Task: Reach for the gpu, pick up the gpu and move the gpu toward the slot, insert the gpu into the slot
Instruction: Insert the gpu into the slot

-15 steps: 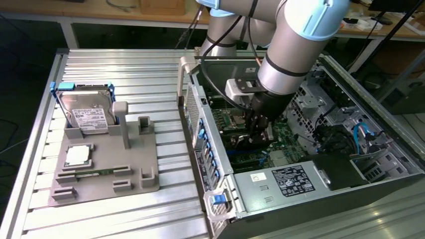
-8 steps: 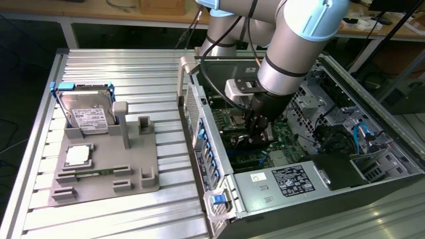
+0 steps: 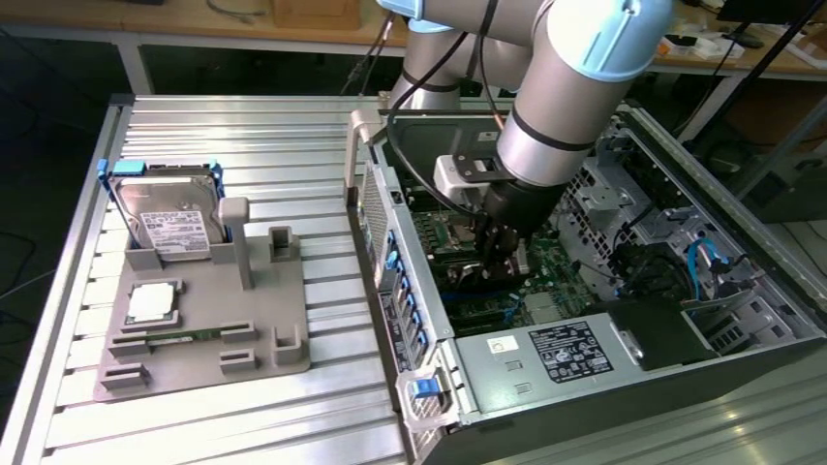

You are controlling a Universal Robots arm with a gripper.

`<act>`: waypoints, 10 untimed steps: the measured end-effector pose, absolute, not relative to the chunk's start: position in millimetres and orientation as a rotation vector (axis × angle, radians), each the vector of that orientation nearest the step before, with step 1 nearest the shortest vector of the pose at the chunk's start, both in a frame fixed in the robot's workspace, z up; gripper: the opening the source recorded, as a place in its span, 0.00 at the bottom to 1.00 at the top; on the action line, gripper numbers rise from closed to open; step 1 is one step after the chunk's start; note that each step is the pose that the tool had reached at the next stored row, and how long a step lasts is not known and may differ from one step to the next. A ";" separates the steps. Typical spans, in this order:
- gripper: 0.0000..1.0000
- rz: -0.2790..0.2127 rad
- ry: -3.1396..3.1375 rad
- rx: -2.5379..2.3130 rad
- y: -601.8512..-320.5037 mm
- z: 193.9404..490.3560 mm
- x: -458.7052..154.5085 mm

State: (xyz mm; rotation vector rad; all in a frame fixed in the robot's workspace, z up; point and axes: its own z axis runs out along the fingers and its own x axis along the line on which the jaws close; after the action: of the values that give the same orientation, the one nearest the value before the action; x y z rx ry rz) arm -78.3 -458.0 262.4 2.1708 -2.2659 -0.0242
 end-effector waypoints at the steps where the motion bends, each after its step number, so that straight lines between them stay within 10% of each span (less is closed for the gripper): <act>1: 0.27 -0.024 -2.266 2.171 -458.0 262.2 -78.5; 10: 0.27 -0.024 -2.266 2.170 -458.0 258.6 -79.1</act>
State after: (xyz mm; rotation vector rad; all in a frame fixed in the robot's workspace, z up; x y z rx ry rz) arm -79.1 -458.0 258.6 2.1701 -2.2656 -0.0242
